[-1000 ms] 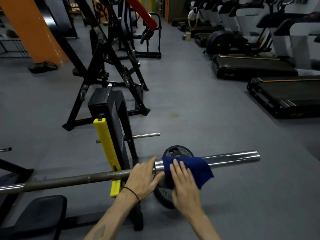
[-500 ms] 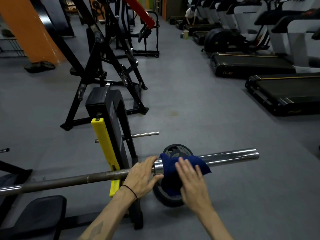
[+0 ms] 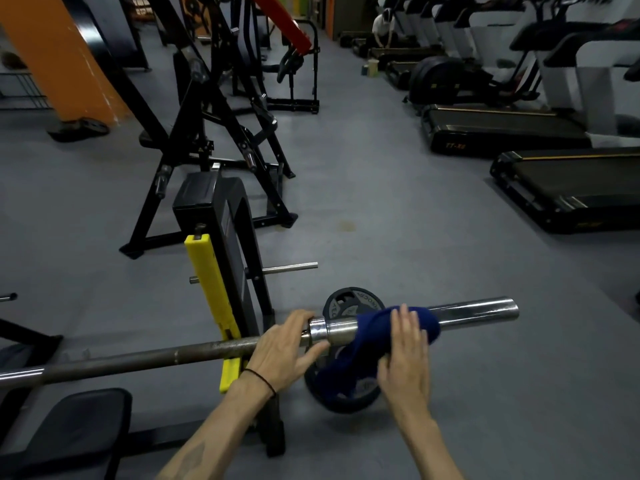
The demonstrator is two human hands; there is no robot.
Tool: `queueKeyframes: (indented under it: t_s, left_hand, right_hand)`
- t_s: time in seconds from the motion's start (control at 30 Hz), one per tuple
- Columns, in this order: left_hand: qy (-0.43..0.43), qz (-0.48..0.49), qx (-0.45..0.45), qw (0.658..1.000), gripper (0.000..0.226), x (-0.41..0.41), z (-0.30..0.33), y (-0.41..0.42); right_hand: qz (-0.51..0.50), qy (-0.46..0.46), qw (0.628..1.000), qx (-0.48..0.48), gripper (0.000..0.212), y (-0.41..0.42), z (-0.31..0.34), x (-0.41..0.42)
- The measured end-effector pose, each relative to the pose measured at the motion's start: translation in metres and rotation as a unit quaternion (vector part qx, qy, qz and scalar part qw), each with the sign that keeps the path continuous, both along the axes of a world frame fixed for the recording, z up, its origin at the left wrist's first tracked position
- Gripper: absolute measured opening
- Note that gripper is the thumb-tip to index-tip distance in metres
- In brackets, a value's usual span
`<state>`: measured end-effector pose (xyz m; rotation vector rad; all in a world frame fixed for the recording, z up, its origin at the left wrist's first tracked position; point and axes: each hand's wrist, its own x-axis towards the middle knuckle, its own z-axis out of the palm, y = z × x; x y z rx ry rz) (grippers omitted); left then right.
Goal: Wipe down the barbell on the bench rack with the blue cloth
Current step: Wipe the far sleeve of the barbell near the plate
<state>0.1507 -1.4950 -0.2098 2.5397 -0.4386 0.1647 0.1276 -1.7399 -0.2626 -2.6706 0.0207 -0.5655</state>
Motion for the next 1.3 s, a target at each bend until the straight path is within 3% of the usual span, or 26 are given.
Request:
queueKeyframes:
  t_s: [0.07,0.1,0.2,0.27,0.33,0.4,0.5,0.63,0.7,0.8,0.9,1.0,1.07,1.13,1.2,1.3]
  left_hand:
    - [-0.004,-0.006,0.011,1.0,0.059,-0.001,0.002,0.001]
    - [-0.004,-0.005,0.01,1.0,0.06,-0.002,0.002,0.001]
    - [-0.017,-0.009,0.005,1.0,0.06,-0.002,0.004,0.0]
    - [-0.014,-0.014,0.003,1.0,0.059,-0.002,0.005,-0.001]
    - [0.002,-0.004,0.003,1.0,0.061,-0.003,0.006,-0.001]
    - [0.017,0.015,0.021,1.0,0.066,-0.002,0.004,0.0]
    - [0.037,0.035,0.054,0.997,0.071,-0.002,0.0,0.0]
    - [0.054,0.045,0.073,0.995,0.092,0.001,0.003,-0.002]
    - [0.069,0.054,0.076,0.993,0.087,0.002,0.005,-0.006]
    - [0.075,0.083,0.085,0.99,0.08,0.006,0.006,-0.01]
    - [0.045,0.111,0.075,0.99,0.069,0.008,0.007,-0.016]
    - [0.03,0.102,0.036,0.994,0.066,0.004,0.003,-0.016]
    - [0.022,0.077,0.036,0.996,0.064,0.002,-0.001,-0.009]
    - [0.02,0.036,0.057,0.997,0.071,0.0,-0.004,-0.001]
    - [0.027,0.013,0.07,0.997,0.08,-0.001,-0.006,0.003]
    - [0.029,0.006,0.078,0.997,0.084,0.001,-0.005,0.003]
  right_hand:
    - [-0.064,0.011,0.996,0.06,0.109,0.031,0.007,0.0]
    - [-0.044,0.003,0.997,0.066,0.109,0.048,0.007,-0.005]
    - [0.126,-0.008,0.992,-0.025,0.114,0.069,-0.005,-0.028]
    - [0.177,-0.015,0.981,-0.083,0.119,0.041,-0.008,-0.027]
    - [0.125,-0.027,0.989,-0.08,0.118,0.013,-0.009,-0.019]
    - [0.017,-0.017,1.0,-0.008,0.11,0.004,-0.005,-0.008]
    - [-0.058,-0.004,0.995,0.08,0.106,0.045,0.005,-0.004]
    - [0.158,-0.024,0.986,-0.045,0.11,0.065,-0.002,-0.02]
    - [0.18,-0.038,0.978,-0.098,0.11,0.03,-0.002,-0.013]
    - [0.044,-0.035,0.997,-0.043,0.107,-0.009,-0.004,0.001]
    - [-0.06,-0.016,0.997,0.037,0.104,0.034,0.006,0.001]
    - [0.095,-0.021,0.995,-0.029,0.107,0.067,0.003,-0.013]
    - [0.168,-0.035,0.981,-0.093,0.111,0.04,0.001,-0.01]
    - [0.125,-0.043,0.986,-0.1,0.112,0.003,-0.005,-0.002]
    - [0.02,-0.037,0.998,-0.035,0.109,-0.014,-0.007,0.002]
    - [-0.061,-0.023,0.996,0.054,0.102,0.04,0.001,-0.002]
